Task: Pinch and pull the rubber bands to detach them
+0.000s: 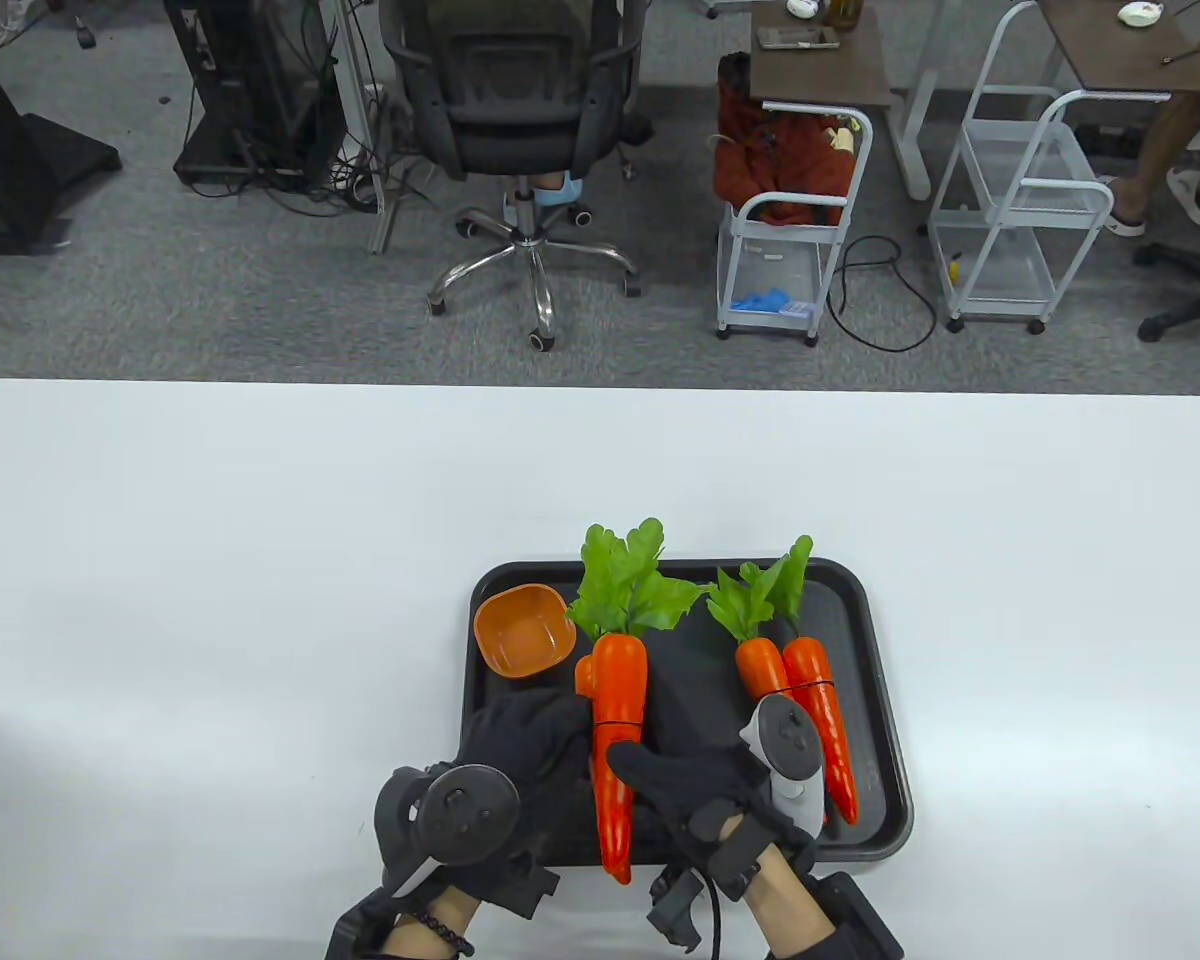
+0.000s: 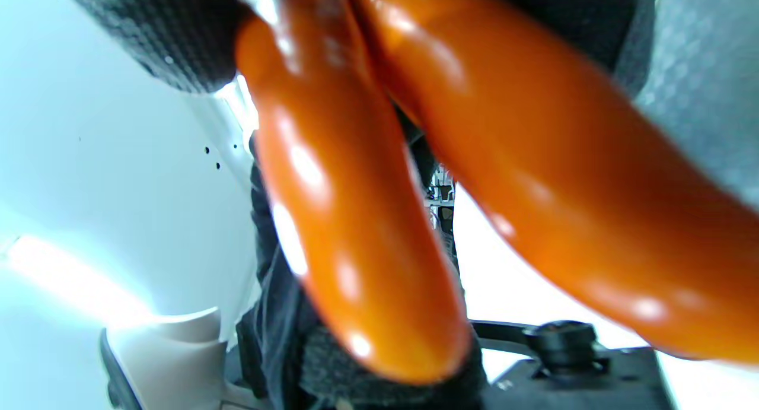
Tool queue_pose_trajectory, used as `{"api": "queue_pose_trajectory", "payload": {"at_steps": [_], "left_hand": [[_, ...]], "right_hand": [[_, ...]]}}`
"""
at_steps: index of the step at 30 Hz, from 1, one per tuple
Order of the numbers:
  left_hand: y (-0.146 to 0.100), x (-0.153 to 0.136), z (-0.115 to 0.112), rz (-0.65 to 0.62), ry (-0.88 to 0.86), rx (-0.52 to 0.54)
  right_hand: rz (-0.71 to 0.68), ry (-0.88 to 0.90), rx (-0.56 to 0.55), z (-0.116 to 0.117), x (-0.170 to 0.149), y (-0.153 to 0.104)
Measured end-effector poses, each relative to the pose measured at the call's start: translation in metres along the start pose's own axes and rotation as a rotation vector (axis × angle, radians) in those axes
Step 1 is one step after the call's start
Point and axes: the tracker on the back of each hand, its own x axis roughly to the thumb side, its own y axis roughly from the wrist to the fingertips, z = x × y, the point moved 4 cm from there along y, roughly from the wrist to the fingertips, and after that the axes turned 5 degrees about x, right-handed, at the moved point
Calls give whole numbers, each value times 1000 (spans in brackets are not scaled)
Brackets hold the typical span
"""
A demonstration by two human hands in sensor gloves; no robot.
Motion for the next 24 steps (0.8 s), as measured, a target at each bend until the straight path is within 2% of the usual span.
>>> {"api": "queue_pose_trajectory", "payload": {"at_steps": [8,11,20,24], "left_hand": [[-2,16,-3,-116,48,-35],[-4,20,-4,-143,50,-43],[-6,29,-4,-187,61,-50],[-7,31,-5,-203,77,-57]], "right_hand": [[18,194,-40,-9,-14,-2],[15,235,-17,-11,-16,-1],[-39,221,17,-15,-11,1],[-62,223,-11,-17,-9,2]]}}
